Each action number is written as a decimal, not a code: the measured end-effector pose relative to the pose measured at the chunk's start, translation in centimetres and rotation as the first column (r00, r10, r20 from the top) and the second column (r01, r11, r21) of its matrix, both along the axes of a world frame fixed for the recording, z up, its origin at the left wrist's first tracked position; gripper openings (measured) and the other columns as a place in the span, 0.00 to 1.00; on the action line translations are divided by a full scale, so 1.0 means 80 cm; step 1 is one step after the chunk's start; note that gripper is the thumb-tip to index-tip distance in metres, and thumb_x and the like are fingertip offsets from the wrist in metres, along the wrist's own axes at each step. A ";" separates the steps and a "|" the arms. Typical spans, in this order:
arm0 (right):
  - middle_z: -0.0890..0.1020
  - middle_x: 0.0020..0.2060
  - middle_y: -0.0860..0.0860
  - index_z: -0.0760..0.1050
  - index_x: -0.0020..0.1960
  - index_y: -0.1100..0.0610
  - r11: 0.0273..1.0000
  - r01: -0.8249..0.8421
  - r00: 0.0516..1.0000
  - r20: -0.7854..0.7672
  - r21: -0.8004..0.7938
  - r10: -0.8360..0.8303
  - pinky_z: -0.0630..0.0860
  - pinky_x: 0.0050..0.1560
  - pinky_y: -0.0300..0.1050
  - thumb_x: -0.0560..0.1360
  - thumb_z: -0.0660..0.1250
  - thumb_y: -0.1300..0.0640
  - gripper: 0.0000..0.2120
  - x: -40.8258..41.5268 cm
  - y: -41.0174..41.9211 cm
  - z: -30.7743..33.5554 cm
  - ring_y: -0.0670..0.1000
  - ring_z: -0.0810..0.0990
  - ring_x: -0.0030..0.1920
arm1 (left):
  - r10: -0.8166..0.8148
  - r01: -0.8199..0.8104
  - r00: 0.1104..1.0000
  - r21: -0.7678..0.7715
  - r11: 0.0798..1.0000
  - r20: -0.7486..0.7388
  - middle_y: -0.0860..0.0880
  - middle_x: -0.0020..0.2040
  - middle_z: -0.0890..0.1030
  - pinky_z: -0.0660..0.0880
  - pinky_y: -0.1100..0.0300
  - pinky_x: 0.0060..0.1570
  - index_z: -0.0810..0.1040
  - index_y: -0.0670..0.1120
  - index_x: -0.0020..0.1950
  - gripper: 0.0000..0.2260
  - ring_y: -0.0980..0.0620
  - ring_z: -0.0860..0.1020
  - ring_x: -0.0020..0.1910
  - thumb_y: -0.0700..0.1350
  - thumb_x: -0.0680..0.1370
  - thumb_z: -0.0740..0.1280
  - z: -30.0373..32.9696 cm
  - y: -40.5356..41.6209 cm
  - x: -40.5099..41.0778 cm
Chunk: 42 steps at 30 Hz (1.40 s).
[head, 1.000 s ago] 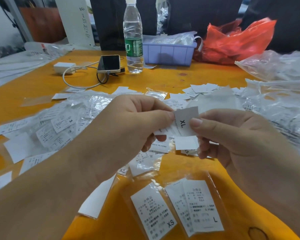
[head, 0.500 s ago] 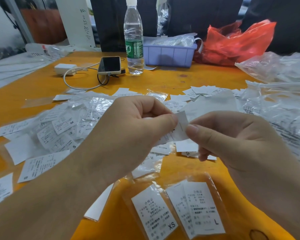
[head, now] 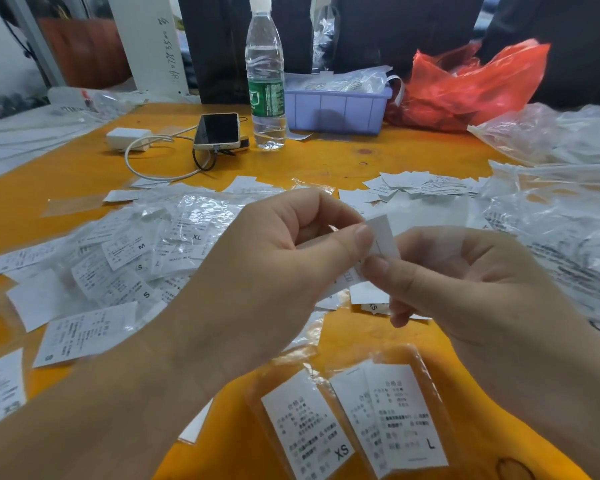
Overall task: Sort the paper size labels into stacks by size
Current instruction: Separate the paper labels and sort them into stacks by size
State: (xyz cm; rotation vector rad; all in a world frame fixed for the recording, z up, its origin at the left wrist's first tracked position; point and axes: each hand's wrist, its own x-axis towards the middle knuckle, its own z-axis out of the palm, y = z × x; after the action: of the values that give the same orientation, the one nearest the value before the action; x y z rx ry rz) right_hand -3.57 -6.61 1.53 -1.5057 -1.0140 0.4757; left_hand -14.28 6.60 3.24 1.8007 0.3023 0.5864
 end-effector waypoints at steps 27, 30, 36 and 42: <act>0.80 0.29 0.44 0.84 0.48 0.43 0.994 -0.030 0.997 -0.061 0.108 0.037 0.75 0.29 0.37 0.66 0.74 0.44 0.11 0.015 0.003 -0.014 0.41 0.77 0.30 | -0.080 0.080 0.997 0.006 0.997 -0.018 0.53 0.30 0.80 0.72 0.66 0.27 0.82 0.50 0.45 0.07 0.58 0.76 0.27 0.50 0.71 0.68 -0.004 0.011 -0.001; 0.80 0.27 0.43 0.84 0.47 0.43 0.993 -0.028 0.996 -0.077 0.117 0.038 0.74 0.29 0.36 0.67 0.74 0.43 0.10 0.020 0.008 -0.019 0.40 0.77 0.28 | -0.113 0.113 0.993 -0.004 0.994 -0.015 0.51 0.30 0.81 0.74 0.65 0.27 0.82 0.48 0.44 0.07 0.56 0.77 0.27 0.49 0.72 0.68 -0.007 0.007 0.000; 0.82 0.32 0.46 0.84 0.50 0.45 0.986 -0.058 0.981 -0.173 0.155 0.084 0.75 0.31 0.38 0.64 0.76 0.40 0.17 0.027 0.007 -0.019 0.42 0.78 0.30 | -0.200 0.197 0.980 -0.285 0.938 0.019 0.46 0.30 0.80 0.73 0.62 0.26 0.84 0.45 0.47 0.15 0.52 0.76 0.28 0.48 0.74 0.59 -0.006 0.011 0.003; 0.81 0.33 0.47 0.84 0.49 0.51 0.980 -0.164 0.948 -0.258 0.111 0.188 0.75 0.30 0.39 0.62 0.78 0.40 0.20 0.027 0.009 -0.022 0.43 0.78 0.31 | -0.216 0.218 0.976 -0.233 0.948 0.034 0.48 0.28 0.80 0.74 0.63 0.27 0.84 0.46 0.46 0.11 0.53 0.76 0.28 0.48 0.75 0.63 -0.006 0.009 0.001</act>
State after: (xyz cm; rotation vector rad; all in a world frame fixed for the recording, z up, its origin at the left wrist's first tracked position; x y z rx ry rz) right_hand -1.45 -5.87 -0.20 -1.2385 -0.9459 0.7322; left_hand -14.22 7.30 2.78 1.5756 0.1572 0.3851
